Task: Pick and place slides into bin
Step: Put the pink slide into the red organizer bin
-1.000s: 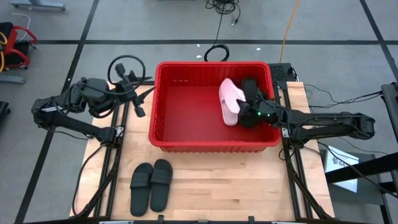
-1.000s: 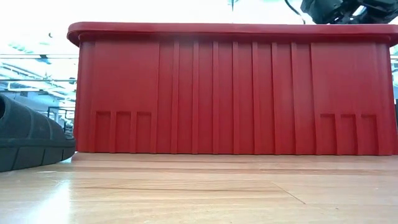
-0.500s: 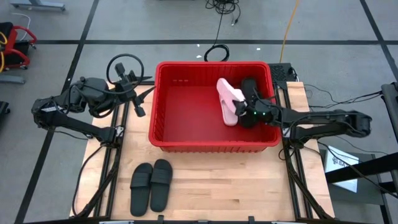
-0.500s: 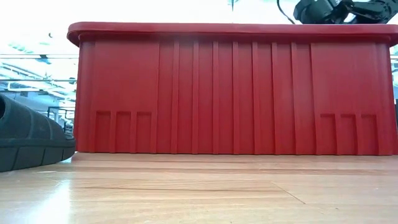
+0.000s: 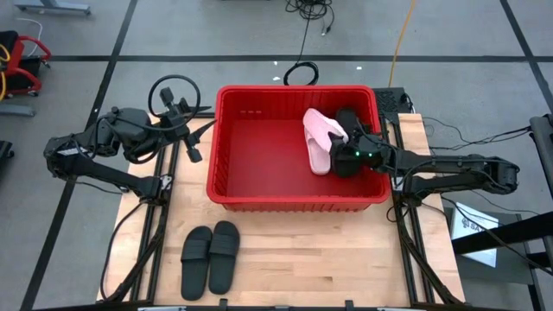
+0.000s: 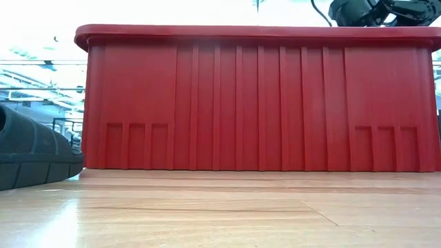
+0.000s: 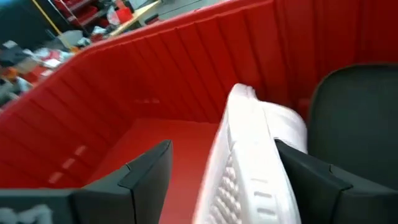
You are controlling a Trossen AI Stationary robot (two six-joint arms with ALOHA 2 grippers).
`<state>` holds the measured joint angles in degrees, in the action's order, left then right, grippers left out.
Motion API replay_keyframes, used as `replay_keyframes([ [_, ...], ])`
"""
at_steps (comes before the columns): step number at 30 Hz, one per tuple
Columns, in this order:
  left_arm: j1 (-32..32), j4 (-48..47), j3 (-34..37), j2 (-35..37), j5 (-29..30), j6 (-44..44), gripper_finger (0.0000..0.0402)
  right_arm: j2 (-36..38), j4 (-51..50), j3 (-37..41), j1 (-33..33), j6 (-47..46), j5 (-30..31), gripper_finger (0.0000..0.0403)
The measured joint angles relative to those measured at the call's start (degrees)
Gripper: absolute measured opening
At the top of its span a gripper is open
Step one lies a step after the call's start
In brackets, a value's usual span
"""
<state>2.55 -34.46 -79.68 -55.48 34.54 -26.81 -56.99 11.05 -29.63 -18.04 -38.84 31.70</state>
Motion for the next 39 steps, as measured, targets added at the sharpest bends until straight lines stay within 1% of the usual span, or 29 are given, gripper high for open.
replay_keyframes([
  [6, 0.0, 0.0, 0.0, 0.0, 0.0, 0.1, 0.0168, 0.0, 0.1, 0.0, 0.1, 6.5, 4.8, 0.0251],
  [9, 0.0, 0.0, 0.0, 0.0, 0.0, 0.4, 0.0168, 0.0, 3.4, 0.0, 0.0, 10.9, 7.6, 0.0251],
  [12, 0.0, -0.1, 0.0, 0.0, 0.0, 0.6, 0.0168, 0.1, 6.1, 0.0, 0.0, 14.4, 8.1, 0.0251],
  [13, 0.0, -0.1, 0.0, 0.0, 0.0, 0.6, 0.0168, 0.1, 5.5, -0.2, 0.0, 14.3, 7.9, 0.0251],
  [15, 0.0, -0.1, 0.0, 0.0, 0.0, 0.6, 0.0168, 0.0, 1.7, -1.3, 0.0, 11.1, 6.7, 0.0251],
  [17, 0.0, -0.1, 0.0, 0.0, 0.0, 0.6, 0.0168, -0.1, -2.2, -2.1, 0.0, 6.7, 3.5, 0.0251],
  [19, 0.0, -0.1, 0.0, 0.0, 0.0, 0.6, 0.0168, -0.2, -5.2, -2.8, 0.2, 5.3, 1.1, 0.0251],
  [22, 0.0, -0.1, 0.0, 0.0, 0.0, 0.7, 0.0168, -0.2, -9.4, -4.2, 1.2, 5.2, 1.4, 0.0251],
  [24, 0.0, -0.1, 0.0, 0.0, 0.0, 0.8, 0.0168, -0.2, -14.4, -5.4, 1.3, 4.6, 1.6, 0.0251],
  [28, 0.0, -0.2, 0.0, 0.0, 0.0, 1.4, 0.0168, -0.2, -24.0, -8.5, 1.2, 3.5, 6.0, 0.0240],
  [31, 0.0, -0.3, 0.0, 0.0, 0.0, 1.4, 0.0168, -0.3, -25.5, -9.1, 1.2, 4.4, 7.4, 0.0222],
  [34, 0.0, -0.3, 0.0, 0.0, 0.0, 1.4, 0.0168, -0.2, -24.9, -9.3, 1.2, 5.3, 8.3, 0.0206],
  [36, 0.0, -0.4, 0.0, 0.0, 0.0, 1.4, 0.0168, -0.2, -24.2, -9.3, 1.2, 5.6, 7.4, 0.0198],
  [39, 0.0, -0.5, 0.0, 0.0, 0.0, 1.4, 0.0168, -0.2, -20.3, -9.3, 1.3, 7.0, 5.6, 0.0192],
])
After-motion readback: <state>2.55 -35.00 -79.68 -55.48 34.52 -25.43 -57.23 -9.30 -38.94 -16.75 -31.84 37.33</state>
